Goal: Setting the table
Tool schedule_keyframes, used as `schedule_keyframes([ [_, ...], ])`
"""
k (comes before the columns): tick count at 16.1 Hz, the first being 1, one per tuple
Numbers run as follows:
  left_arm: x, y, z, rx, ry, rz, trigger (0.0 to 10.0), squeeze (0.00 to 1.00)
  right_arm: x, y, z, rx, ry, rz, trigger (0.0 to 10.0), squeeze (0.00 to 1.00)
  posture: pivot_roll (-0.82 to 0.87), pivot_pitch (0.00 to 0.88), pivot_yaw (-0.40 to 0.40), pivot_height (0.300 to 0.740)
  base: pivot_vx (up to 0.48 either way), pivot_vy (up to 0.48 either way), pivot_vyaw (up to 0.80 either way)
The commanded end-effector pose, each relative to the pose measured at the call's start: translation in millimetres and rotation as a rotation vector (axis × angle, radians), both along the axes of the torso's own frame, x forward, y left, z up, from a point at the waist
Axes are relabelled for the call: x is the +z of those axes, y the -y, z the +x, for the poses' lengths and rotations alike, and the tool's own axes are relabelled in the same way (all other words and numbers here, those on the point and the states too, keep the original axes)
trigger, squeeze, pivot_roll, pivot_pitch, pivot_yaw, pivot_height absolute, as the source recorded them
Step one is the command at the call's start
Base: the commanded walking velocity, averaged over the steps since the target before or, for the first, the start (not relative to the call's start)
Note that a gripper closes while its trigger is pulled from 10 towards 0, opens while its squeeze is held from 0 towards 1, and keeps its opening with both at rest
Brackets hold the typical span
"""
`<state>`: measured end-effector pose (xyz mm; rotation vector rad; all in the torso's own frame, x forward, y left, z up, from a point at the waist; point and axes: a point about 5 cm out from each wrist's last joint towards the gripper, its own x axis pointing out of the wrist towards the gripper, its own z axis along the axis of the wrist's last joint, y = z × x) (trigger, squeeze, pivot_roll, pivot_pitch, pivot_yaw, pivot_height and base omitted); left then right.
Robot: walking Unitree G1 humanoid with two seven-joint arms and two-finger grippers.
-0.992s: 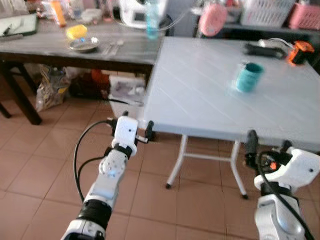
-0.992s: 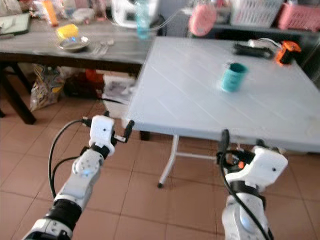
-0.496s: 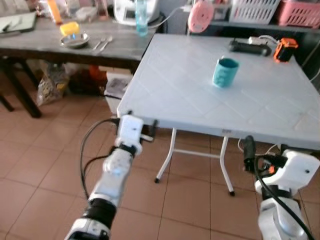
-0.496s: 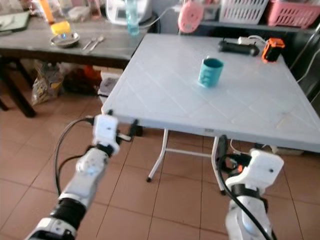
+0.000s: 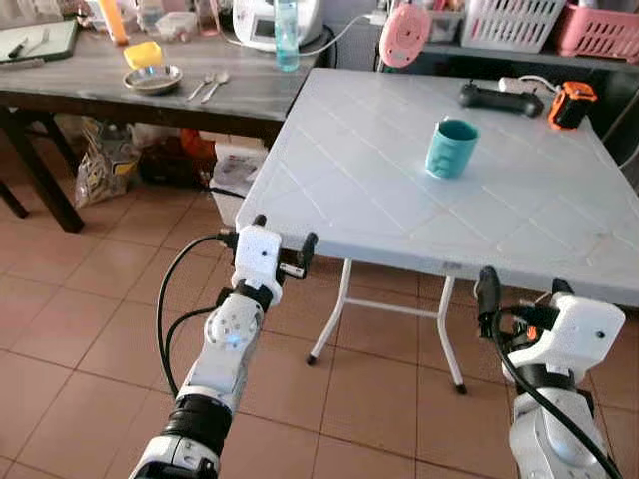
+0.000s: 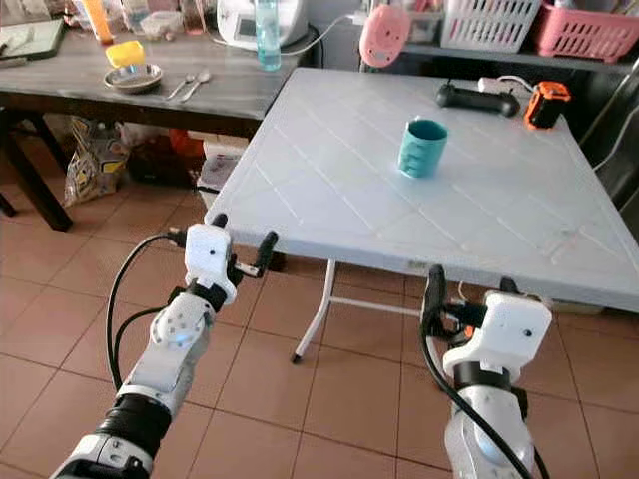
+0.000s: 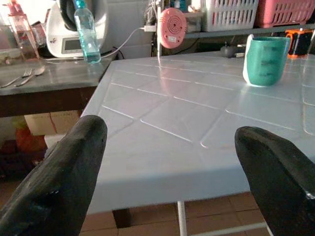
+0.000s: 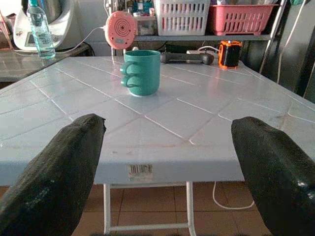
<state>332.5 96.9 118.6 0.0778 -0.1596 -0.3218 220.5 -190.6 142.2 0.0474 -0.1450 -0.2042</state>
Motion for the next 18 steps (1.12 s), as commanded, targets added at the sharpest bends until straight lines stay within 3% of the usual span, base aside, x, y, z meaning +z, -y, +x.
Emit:
schedule_keyframes([
  [1,4.5,1.2,0.9,-0.015,0.009,-0.007,10.0,0.00,0.9,-1.8,2.1,-0.011,0.005,-0.008,10.0,0.00,0.01,0.075,-0.001,0.740,0.435,0.000,0.00],
  [9,4.2,11.6,-0.7,-0.066,-0.003,-0.031,10.0,0.00,0.8,5.8,1.9,-0.069,-0.004,-0.027,10.0,0.00,0.00,0.075,-0.003,0.740,0.475,0.000,0.00],
  [18,3.4,14.5,-3.9,-0.131,-0.008,0.007,10.0,0.00,-4.3,-0.8,2.4,-0.068,-0.022,-0.020,10.0,0.00,0.01,0.085,0.007,0.740,0.435,0.000,0.00],
])
